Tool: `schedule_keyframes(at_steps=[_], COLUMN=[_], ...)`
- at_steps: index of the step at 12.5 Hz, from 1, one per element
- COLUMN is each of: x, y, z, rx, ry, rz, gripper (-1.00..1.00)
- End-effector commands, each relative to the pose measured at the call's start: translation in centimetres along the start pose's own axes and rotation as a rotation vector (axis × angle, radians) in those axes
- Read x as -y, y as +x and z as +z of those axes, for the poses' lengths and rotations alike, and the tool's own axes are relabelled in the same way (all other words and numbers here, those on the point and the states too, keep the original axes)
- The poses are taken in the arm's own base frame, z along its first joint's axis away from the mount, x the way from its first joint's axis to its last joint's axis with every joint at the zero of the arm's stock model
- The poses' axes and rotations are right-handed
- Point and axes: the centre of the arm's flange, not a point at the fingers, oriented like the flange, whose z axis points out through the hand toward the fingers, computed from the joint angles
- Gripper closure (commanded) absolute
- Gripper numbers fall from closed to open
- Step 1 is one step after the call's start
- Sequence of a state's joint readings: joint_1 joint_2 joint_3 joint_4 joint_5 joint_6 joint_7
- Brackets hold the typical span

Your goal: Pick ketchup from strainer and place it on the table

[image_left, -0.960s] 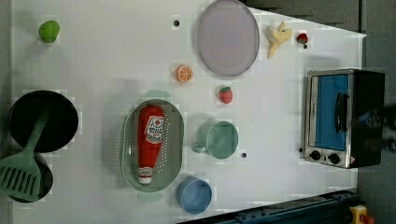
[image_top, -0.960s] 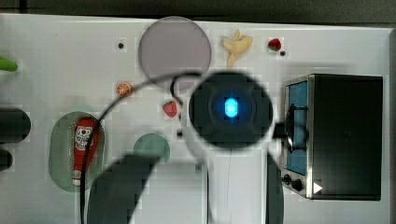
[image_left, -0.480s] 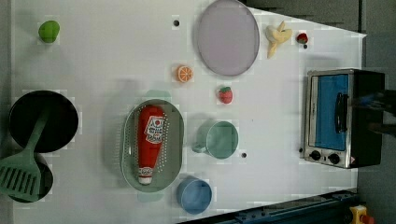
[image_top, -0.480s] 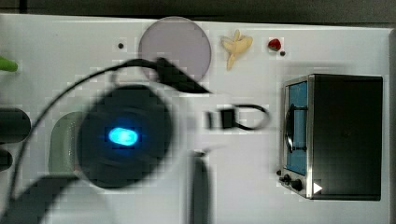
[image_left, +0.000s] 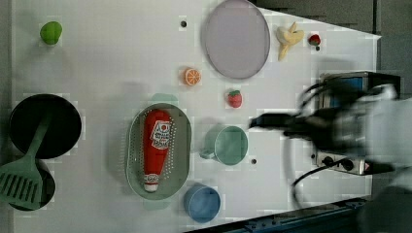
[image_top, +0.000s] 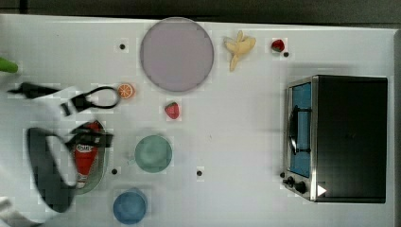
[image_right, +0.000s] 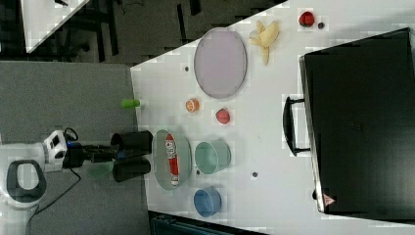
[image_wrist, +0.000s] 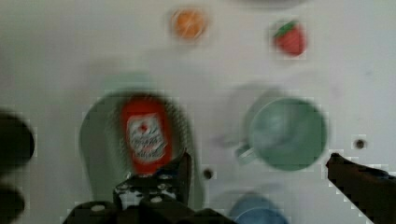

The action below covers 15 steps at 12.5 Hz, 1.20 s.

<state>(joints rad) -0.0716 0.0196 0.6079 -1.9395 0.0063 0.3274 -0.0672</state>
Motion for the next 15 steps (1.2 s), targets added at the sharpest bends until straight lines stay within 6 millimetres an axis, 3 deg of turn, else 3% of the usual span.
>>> schedule_keyframes(at_steps=[1,4,6,11,15], x=[3.4,6.9,7.8,7.7,7.9], y=[-1.4,-2.7,-3.0,-4.1,-4.5], z=[1.7,6.4,9.8,18.9,24.5], rx=[0.004,0.023,0.000,-0.007,0.054], ry=[0.042,0.102,0.133,0.216,0.284], rz=[-0.028,-0.080,-0.097,-0.131,-0.103], gripper=[-1.00,-1.00,-1.00,-1.00,-1.00])
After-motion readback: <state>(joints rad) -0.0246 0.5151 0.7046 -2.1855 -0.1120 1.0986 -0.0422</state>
